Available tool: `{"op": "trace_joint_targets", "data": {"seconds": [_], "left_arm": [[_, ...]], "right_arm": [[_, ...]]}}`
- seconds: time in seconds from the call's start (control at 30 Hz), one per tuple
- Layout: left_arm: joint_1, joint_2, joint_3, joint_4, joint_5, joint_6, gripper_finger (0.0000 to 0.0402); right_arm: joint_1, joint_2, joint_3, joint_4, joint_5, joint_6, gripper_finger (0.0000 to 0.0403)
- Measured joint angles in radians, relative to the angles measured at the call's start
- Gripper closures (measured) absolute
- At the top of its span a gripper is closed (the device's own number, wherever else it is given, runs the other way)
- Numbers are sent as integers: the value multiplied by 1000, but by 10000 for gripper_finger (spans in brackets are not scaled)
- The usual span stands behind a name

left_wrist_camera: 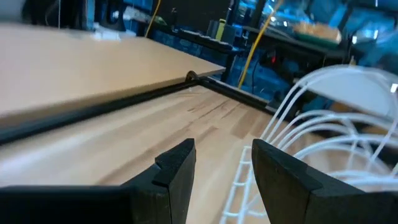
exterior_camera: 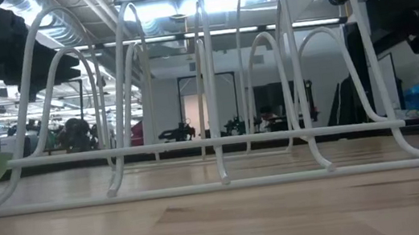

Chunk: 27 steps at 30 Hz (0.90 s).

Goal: Sort dishes
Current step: Put the brown plate into the dish rack

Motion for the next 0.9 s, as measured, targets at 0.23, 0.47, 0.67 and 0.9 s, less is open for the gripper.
{"op": "trace_joint_targets", "data": {"seconds": [0.23, 0.47, 0.67, 0.9], "left_arm": [[1, 0, -1, 39, 4, -161, 250], [-1, 0, 22, 479, 335, 76, 250], [-40, 37, 146, 310, 497, -27, 250], [-144, 252, 311, 146, 585, -135, 250]], "right_arm": [[0, 0, 0, 0, 26, -3, 237], [0, 0, 1, 0, 45, -7, 237], [0, 0, 1, 0, 45, -8, 237], [0, 0, 2, 0, 46, -8, 237]]}}
